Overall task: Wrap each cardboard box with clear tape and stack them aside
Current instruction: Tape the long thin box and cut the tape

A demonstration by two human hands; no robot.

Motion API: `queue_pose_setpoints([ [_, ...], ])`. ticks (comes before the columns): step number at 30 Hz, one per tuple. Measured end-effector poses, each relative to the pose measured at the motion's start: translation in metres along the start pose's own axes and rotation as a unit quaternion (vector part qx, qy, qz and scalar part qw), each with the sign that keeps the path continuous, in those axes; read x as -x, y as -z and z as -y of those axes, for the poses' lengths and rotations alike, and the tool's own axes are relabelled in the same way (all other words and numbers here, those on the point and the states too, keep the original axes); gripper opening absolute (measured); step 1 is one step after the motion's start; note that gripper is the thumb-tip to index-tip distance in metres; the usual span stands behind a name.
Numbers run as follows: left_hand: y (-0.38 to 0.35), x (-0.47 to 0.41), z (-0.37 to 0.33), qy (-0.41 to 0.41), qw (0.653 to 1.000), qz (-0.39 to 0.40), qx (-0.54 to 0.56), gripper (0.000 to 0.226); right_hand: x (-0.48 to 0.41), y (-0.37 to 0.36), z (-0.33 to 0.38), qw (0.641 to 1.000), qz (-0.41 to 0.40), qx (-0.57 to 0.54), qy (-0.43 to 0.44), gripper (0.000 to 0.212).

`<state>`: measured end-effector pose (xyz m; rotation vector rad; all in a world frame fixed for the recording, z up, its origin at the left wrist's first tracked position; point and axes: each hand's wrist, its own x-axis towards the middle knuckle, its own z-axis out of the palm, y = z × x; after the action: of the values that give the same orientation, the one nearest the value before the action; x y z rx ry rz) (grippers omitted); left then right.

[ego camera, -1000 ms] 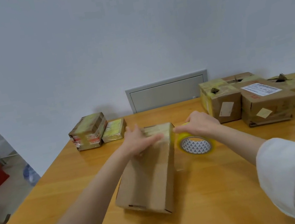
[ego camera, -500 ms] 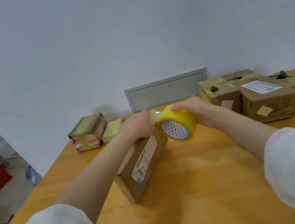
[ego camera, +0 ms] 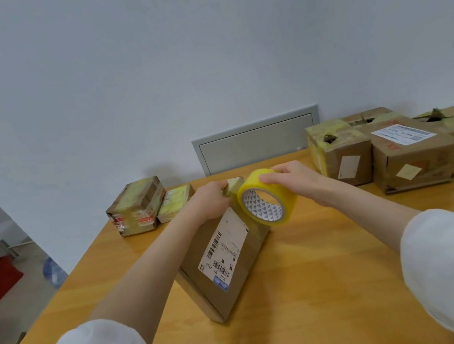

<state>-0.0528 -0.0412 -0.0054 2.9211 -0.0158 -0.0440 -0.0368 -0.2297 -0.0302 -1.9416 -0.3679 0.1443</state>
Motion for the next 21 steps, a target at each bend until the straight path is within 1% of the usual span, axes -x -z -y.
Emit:
queue_pose_setpoints([
  [3,0.003,-0.001,0.0,-0.008,1.0,0.007,-0.002,0.054,-0.003,0.001,-0.002,1.0,-0.012,0.017,0.005,0.035],
  [5,0.003,-0.001,0.004,-0.003,1.0,0.012,0.001,0.055,-0.002,0.004,-0.006,0.998,-0.009,0.062,-0.005,0.046],
  [7,0.004,-0.001,0.006,-0.002,1.0,0.019,0.015,0.056,0.002,0.005,-0.016,0.99,0.011,0.139,-0.033,0.063],
  [8,0.005,-0.002,0.006,-0.007,0.999,0.026,0.018,0.056,0.004,0.004,-0.022,0.987,0.018,0.154,-0.048,0.07],
  [9,0.006,-0.003,0.004,-0.009,0.999,0.033,0.014,0.057,0.006,0.002,-0.027,0.985,0.026,0.158,-0.057,0.074],
  [11,0.008,-0.002,0.001,-0.004,0.999,0.039,0.01,0.056,0.007,-0.003,-0.033,0.984,0.037,0.159,-0.065,0.073],
  [14,0.009,-0.002,-0.003,0.004,0.999,0.014,0.031,0.053,0.006,-0.007,-0.031,0.983,0.027,0.167,-0.066,0.068],
  [18,-0.002,-0.013,-0.013,0.035,0.997,-0.068,-0.004,0.047,0.006,-0.009,-0.028,0.981,0.035,0.176,-0.072,0.079],
  [20,-0.005,-0.019,-0.019,0.052,0.994,-0.089,-0.021,0.043,0.008,-0.008,-0.028,0.982,0.038,0.173,-0.072,0.083],
  [21,-0.004,-0.019,-0.02,0.058,0.994,-0.087,-0.021,0.042,0.01,-0.005,-0.029,0.982,0.043,0.167,-0.073,0.083],
])
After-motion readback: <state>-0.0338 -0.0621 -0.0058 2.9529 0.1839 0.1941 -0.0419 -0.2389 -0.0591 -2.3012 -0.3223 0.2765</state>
